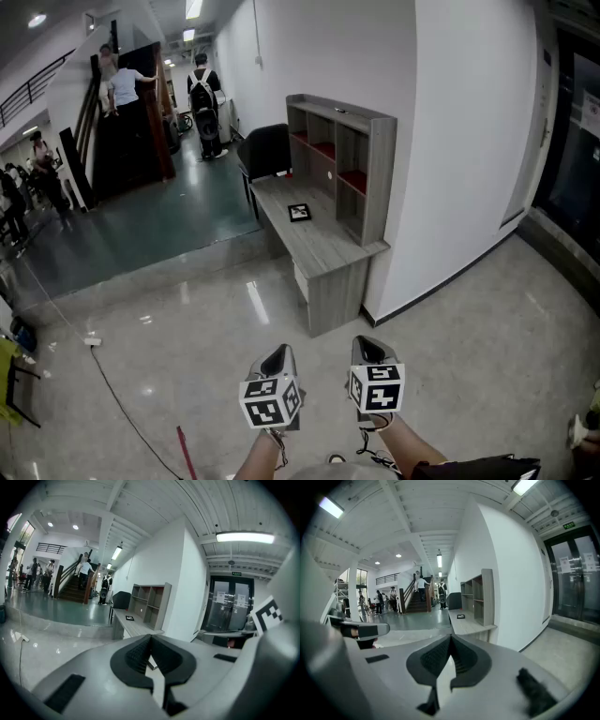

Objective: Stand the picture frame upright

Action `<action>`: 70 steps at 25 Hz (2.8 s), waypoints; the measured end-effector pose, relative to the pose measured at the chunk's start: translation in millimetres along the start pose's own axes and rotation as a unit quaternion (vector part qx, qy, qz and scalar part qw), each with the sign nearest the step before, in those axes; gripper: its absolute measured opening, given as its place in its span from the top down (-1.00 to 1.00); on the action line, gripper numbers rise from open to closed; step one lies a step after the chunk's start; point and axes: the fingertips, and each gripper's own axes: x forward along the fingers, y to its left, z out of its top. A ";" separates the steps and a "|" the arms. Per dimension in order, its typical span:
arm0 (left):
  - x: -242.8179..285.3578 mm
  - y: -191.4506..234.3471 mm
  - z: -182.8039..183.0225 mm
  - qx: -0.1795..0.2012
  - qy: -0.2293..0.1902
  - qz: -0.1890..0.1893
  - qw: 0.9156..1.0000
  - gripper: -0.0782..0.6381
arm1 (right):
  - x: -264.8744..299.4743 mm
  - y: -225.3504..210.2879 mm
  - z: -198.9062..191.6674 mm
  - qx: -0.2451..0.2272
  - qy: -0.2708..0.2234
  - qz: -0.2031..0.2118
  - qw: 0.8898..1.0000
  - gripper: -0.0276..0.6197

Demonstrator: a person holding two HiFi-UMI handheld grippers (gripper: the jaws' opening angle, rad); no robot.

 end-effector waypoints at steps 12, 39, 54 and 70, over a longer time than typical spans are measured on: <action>-21.8 22.4 -4.1 -0.011 0.003 0.004 1.000 0.74 | -9.5 26.0 -5.5 0.006 0.008 0.005 1.000 0.82; 44.7 70.0 -19.1 -0.027 0.022 0.013 0.999 0.74 | 68.8 12.3 -28.6 0.039 0.052 -0.002 0.998 0.82; 162.3 113.0 24.7 -0.038 0.027 0.021 0.999 0.74 | 196.1 -15.6 20.4 0.030 0.070 0.009 0.997 0.82; 265.0 127.1 62.7 -0.018 0.030 0.031 0.999 0.74 | 304.5 -63.1 49.6 0.044 0.084 0.021 0.995 0.82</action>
